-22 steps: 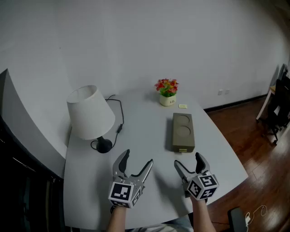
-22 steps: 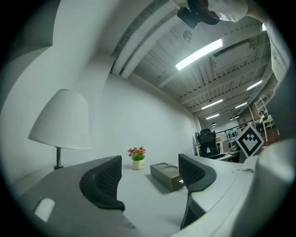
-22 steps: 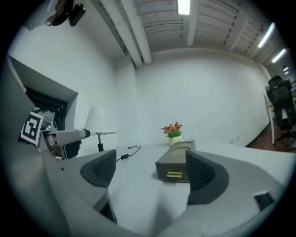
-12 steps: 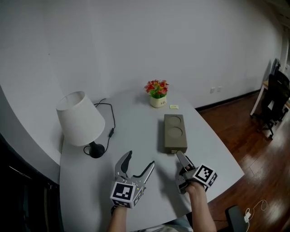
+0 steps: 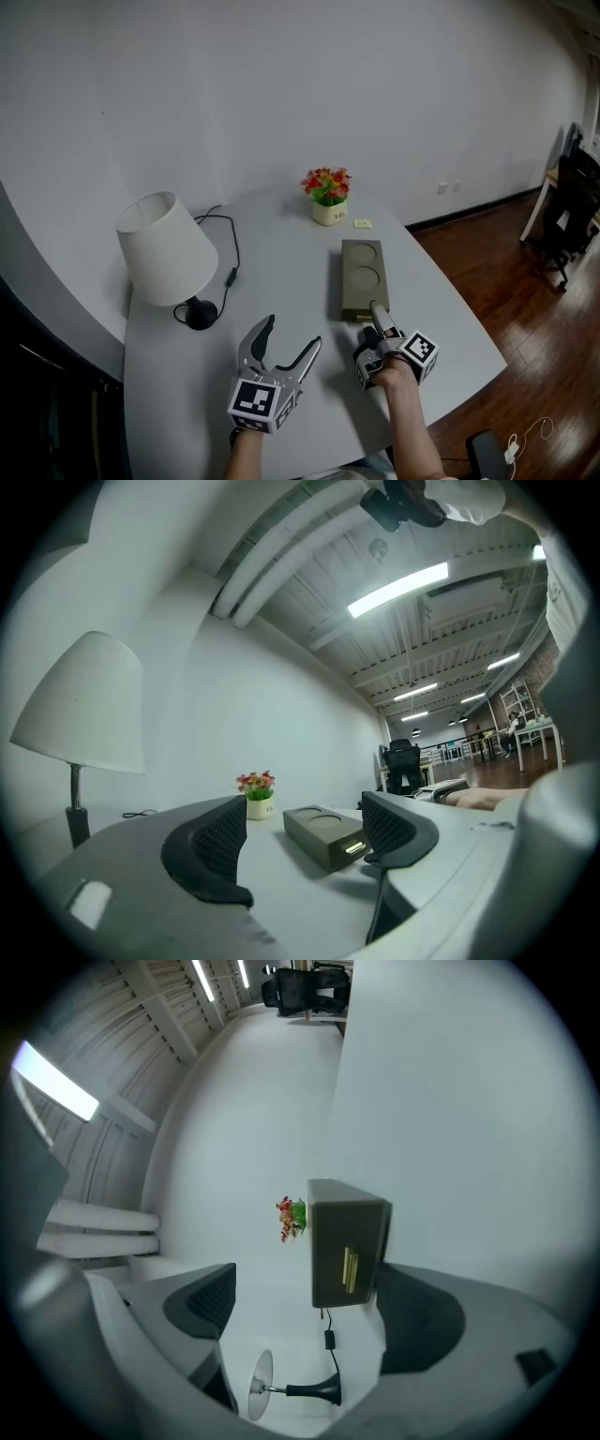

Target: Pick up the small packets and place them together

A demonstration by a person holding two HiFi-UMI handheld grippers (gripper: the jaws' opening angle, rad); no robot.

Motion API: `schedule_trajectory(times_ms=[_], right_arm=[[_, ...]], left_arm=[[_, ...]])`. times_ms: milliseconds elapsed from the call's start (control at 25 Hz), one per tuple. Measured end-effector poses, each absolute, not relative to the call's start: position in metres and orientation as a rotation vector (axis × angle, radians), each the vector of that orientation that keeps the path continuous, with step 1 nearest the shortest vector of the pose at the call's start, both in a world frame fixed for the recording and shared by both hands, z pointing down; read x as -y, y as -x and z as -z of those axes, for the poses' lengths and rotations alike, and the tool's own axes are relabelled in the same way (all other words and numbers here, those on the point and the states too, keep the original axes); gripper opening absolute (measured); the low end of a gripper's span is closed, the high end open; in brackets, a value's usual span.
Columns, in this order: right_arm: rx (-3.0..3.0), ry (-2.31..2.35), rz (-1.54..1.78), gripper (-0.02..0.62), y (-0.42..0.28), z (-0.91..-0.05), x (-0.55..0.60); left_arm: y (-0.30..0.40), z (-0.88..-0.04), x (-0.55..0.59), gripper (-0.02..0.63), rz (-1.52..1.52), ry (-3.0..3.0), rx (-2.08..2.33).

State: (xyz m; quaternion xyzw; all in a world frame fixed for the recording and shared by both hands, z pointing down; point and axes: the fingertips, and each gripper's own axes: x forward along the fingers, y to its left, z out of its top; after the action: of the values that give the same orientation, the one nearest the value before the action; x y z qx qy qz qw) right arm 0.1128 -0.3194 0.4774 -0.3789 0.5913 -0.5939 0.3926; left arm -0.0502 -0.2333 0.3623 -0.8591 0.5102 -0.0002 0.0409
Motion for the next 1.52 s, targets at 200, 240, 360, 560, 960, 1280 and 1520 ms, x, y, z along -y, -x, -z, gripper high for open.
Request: schedule_trajectory(times_ms=[200, 240, 360, 560, 960, 1280, 1520], right_arm=[[-1.418, 0.929, 1.515, 0.463, -0.117, -0.484, 0.338], [-1.406, 0.936, 1.517, 0.463, -0.118, -0.487, 0.341], [-1.394, 0.993, 1.520, 0.428, -0.121, -0.497, 0.346], [-1.331, 1.089, 1.548, 0.299, -0.124, -0.516, 0.348], [-1.419, 1.148, 1.507, 0.181, -0.124, -0.514, 0.342], [-1.454, 1.113, 1.497, 0.144, -0.121, -0.512, 0.314], [-1.503, 1.062, 1.534, 0.144, -0.117, -0.504, 0.256]], left_arm=[[0.055, -0.360, 0.230, 0.368, 0.019, 2.614, -1.572], [0.057, -0.360, 0.230, 0.368, 0.022, 2.610, -1.573], [0.061, -0.359, 0.229, 0.368, 0.020, 2.602, -1.589], [0.063, -0.363, 0.227, 0.368, 0.006, 2.612, -1.611], [0.066, -0.364, 0.212, 0.368, 0.005, 2.600, -1.622], [0.066, -0.366, 0.203, 0.368, -0.004, 2.600, -1.627], [0.063, -0.367, 0.198, 0.368, -0.006, 2.608, -1.611]])
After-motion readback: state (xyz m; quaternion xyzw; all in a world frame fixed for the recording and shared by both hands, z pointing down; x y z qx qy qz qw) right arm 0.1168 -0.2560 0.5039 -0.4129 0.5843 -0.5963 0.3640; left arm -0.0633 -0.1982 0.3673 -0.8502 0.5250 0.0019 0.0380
